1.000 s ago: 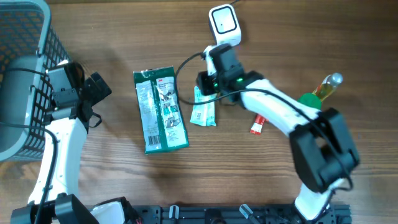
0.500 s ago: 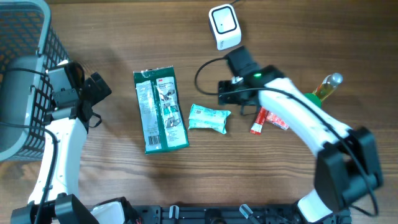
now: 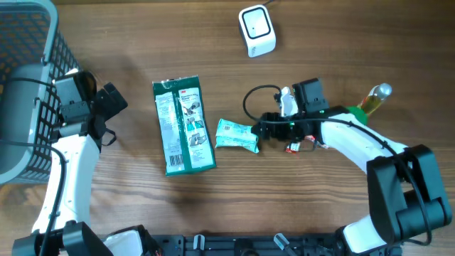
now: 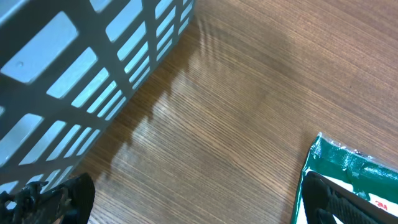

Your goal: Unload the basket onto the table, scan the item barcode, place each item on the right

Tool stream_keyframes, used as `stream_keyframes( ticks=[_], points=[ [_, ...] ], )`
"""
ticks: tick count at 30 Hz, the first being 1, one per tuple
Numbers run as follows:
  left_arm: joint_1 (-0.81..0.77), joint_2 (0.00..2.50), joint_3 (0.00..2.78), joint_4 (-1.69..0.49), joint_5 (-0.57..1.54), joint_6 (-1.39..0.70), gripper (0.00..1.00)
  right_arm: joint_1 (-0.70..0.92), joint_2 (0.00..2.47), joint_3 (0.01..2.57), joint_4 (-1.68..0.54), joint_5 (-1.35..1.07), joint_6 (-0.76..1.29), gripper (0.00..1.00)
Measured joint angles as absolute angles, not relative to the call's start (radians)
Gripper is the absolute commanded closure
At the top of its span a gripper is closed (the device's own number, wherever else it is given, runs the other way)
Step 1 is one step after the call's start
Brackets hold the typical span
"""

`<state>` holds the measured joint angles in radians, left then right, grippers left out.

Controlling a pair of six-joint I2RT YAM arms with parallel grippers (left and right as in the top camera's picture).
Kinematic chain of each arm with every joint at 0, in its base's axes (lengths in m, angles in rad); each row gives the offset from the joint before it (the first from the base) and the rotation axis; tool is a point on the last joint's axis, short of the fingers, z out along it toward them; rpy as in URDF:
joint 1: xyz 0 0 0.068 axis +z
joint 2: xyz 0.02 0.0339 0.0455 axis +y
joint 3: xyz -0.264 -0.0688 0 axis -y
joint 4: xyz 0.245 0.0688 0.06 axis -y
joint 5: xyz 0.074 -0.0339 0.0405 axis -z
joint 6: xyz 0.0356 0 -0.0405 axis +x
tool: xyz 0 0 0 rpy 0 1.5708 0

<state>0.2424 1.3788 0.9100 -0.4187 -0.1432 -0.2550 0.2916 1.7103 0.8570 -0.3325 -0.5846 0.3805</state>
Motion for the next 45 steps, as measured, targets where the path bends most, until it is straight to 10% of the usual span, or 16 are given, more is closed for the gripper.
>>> stream_keyframes(
  ticks=[10,14,22,30,35,45],
  points=[
    [0.242,1.379,0.910,-0.418,-0.143,-0.255,0.00,0.368,1.718,0.804,-0.203,-0.609,0.480,0.34],
    [0.242,1.379,0.910,-0.418,-0.143,-0.255,0.00,0.399,1.775,0.804,-0.147,-0.625,0.524,0.59],
    [0.242,1.379,0.910,-0.419,-0.143,-0.255,0.00,0.398,1.797,0.802,-0.096,-0.725,0.492,0.75],
    [0.242,1.379,0.910,-0.419,-0.143,-0.255,0.00,0.400,1.797,0.802,-0.072,-0.717,0.488,0.63],
    [0.242,1.379,0.910,-0.418,-0.143,-0.255,0.00,0.443,1.797,0.801,-0.013,-0.699,0.481,0.96],
    [0.242,1.379,0.910,-0.419,-0.143,-0.255,0.00,0.417,1.795,0.801,-0.021,-0.738,0.482,0.96]
  ],
)
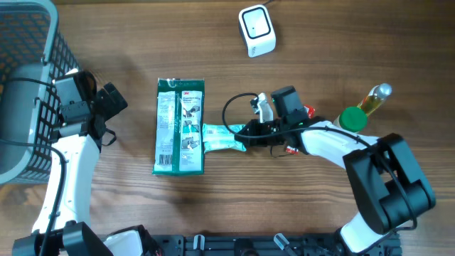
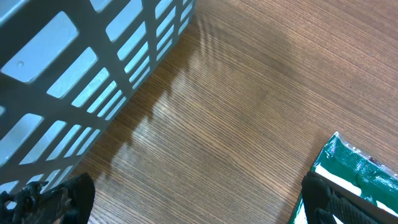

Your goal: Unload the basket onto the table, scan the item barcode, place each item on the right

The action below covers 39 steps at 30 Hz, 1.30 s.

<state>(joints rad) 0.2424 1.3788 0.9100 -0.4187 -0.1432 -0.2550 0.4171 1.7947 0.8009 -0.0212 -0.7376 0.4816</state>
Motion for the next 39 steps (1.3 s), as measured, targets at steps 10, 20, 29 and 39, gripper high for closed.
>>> stream_keyframes(
  ticks=[10,20,29,39],
  points=[
    [0.242,1.379,0.910,-0.418,-0.143,-0.255,0.00,0.343,1.336,1.069,-0.382,-0.441,0.165,0.96],
    [0.242,1.379,0.910,-0.420,-0.143,-0.255,0.00,0.371,1.687,1.386,-0.156,0.267,-0.463,0.96],
    [0.242,1.377,0.910,-0.418,-0.143,-0.255,0.00,0.448,2.077,1.380,0.440,0.607,-0.997,0.96],
    [0.242,1.377,0.910,-0.419,-0.143,-0.255,0.00,0.475,2.160,1.382,0.389,0.625,-1.049,0.96]
  ],
)
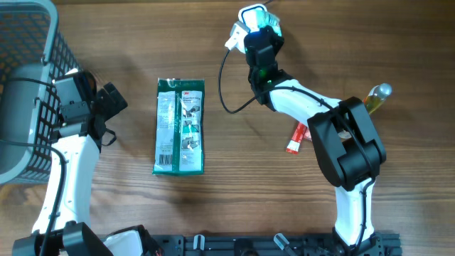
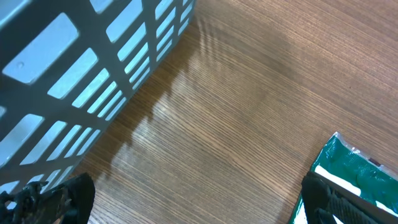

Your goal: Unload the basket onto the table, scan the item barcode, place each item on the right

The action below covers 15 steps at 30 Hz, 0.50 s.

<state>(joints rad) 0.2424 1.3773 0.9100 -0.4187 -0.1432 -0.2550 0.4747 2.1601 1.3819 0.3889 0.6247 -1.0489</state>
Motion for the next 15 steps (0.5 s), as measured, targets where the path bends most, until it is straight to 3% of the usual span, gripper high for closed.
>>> stream_keyframes(
  ticks=[15],
  points=[
    [0.242,1.377,0.910,-0.419,-0.143,-0.255,0.00,0.494,2.160,1.384,0.326,0.596,-0.976,0.96]
  ],
)
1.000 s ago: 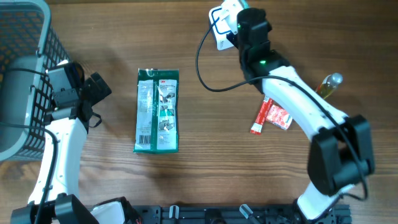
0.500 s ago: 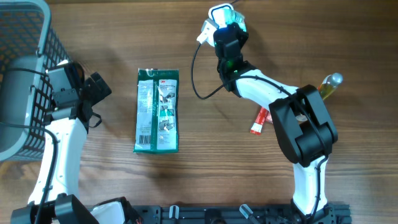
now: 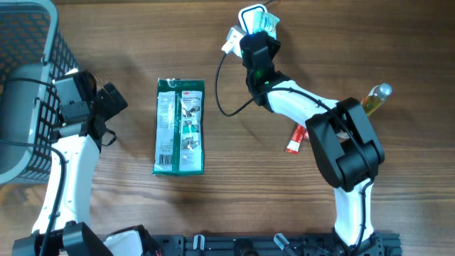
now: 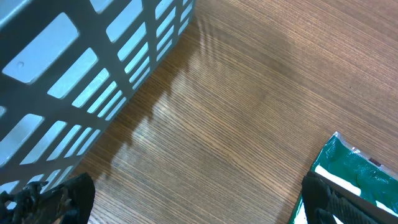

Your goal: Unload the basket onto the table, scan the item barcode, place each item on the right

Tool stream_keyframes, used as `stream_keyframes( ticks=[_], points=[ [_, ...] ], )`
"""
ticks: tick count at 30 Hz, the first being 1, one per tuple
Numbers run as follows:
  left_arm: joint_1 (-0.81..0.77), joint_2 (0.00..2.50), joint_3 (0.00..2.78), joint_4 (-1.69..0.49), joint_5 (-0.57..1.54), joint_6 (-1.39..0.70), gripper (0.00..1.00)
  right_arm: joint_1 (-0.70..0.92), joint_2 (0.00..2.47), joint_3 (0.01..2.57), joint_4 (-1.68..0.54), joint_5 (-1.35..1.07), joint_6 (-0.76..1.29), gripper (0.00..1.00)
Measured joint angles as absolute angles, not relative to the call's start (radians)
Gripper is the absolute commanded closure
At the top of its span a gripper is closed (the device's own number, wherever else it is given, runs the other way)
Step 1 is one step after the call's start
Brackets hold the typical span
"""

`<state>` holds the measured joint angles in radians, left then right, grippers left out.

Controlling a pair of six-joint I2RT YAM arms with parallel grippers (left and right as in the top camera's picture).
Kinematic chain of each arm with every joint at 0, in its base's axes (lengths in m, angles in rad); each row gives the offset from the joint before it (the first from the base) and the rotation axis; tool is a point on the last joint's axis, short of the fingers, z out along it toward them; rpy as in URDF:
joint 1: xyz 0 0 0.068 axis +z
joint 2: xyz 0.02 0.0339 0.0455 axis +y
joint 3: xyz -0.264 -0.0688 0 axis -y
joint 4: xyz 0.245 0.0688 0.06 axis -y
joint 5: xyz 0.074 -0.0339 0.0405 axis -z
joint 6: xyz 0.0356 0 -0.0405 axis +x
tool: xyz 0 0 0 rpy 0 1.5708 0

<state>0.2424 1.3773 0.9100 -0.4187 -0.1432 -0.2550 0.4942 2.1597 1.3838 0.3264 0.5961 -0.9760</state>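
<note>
At the table's back, my right gripper point(image 3: 259, 32) is shut on a small teal packet point(image 3: 266, 21), held right over the white barcode scanner point(image 3: 249, 14), which is mostly hidden beneath it. A large green pack point(image 3: 180, 126) lies flat left of centre, and its corner point(image 4: 357, 177) shows in the left wrist view. My left gripper point(image 3: 108, 99) stands open beside the basket. Its black fingertips point(image 4: 56, 199) are wide apart over bare wood with nothing between them.
A grey slatted basket point(image 3: 28, 85) fills the far left; its wall point(image 4: 81, 68) is close to my left gripper. A small bottle point(image 3: 375, 96) stands at the right and a red tube point(image 3: 295, 139) lies near the right arm. A black cable point(image 3: 222, 85) loops from the right wrist.
My right gripper with the teal packet has shifted very slightly over the scanner. The left arm and the green pack have not moved.
My right gripper was at the teal packet on the table beside the tilted green pack. Then the packet lay against the green pack, which had shifted left and straightened. After that the packet was off the table, held over the scanner, where it stays.
</note>
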Motion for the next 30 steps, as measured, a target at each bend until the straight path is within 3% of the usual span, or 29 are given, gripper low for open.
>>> stream_keyframes(
  ticks=[5,10,15,19,23,24,25,26,27,30],
  points=[
    [0.242,1.377,0.910,-0.419,-0.143,-0.255,0.00,0.495,2.041,1.383,0.296,0.583,-0.876,0.96],
    [0.242,1.377,0.910,-0.419,-0.143,-0.255,0.00,0.496,1.802,1.386,0.109,0.539,-0.726,0.96],
    [0.242,1.377,0.910,-0.419,-0.142,-0.255,0.00,0.496,1.670,1.403,-0.397,0.373,-0.386,0.96],
    [0.242,1.377,0.910,-0.419,-0.143,-0.255,0.00,0.467,1.667,1.373,-0.824,0.105,-0.159,0.96],
    [0.242,1.377,0.910,-0.419,-0.143,-0.255,0.00,0.450,1.667,1.314,-0.981,0.010,-0.101,0.96],
    [0.242,1.377,0.910,-0.419,-0.143,-0.255,0.00,0.448,1.667,1.306,-1.000,0.002,-0.097,0.89],
    [0.242,1.377,0.910,-0.419,-0.143,-0.255,0.00,0.441,1.667,1.291,-1.014,-0.004,-0.090,0.64],
    [0.242,1.377,0.910,-0.419,-0.143,-0.255,0.00,0.432,1.667,1.284,-1.013,-0.002,-0.084,0.54],
    [0.242,1.377,0.910,-0.419,-0.143,-0.255,0.00,0.422,1.667,1.277,-1.013,0.005,-0.079,0.33],
    [0.242,1.377,0.910,-0.419,-0.143,-0.255,0.00,0.395,1.667,1.258,-0.978,0.046,-0.071,0.25]
  ],
)
